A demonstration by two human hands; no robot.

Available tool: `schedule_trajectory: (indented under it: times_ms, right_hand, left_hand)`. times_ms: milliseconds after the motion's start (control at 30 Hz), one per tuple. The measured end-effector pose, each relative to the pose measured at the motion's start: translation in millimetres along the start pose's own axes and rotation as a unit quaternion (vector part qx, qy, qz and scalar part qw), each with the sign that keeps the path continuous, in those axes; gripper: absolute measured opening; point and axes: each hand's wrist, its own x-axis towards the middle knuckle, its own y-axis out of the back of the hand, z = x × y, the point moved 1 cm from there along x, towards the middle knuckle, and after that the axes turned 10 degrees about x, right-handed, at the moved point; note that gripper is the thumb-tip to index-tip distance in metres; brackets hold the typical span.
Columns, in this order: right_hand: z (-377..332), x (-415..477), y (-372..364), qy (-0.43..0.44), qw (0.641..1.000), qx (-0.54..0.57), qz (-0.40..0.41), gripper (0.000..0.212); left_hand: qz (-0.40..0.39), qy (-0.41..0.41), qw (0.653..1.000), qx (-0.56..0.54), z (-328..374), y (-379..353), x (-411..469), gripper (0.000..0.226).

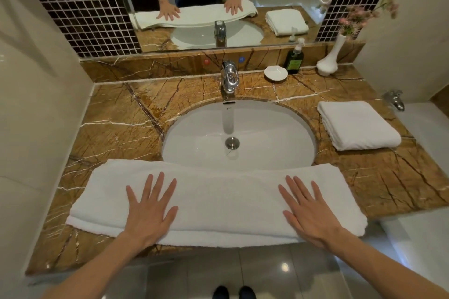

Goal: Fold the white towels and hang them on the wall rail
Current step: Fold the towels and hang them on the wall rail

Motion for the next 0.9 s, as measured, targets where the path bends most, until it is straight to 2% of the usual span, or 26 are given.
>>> schedule_trajectory:
  times_ms: [300,467,733,900]
  right_hand:
    - [10.5,23.5,2.1,0.049,0.999,-0.02,0.011,0.059]
    - [1.5,37.8,4.8,0.045,0.999,-0.011,0.016,0.059]
    - [1.0,35.6,17.7,0.017,0.999,-0.002,-0.038,0.06]
    - [8.3,41.6,49.0,-0.014,0.998,0.0,-0.059,0.066]
  left_hand:
    - [-0.019,0.05,0.999,-0.001,-1.6,-2.6,-1.7,0.064]
    - [-0.042,0.076,0.996,-0.006,-9.1,-2.2,-7.2,0.063]
    - [-0.04,0.005,0.999,0.004,-13.3,6.3,-3.8,0.065]
    - [0.018,-0.064,0.997,-0.025,12.3,50.2,29.7,0.067]
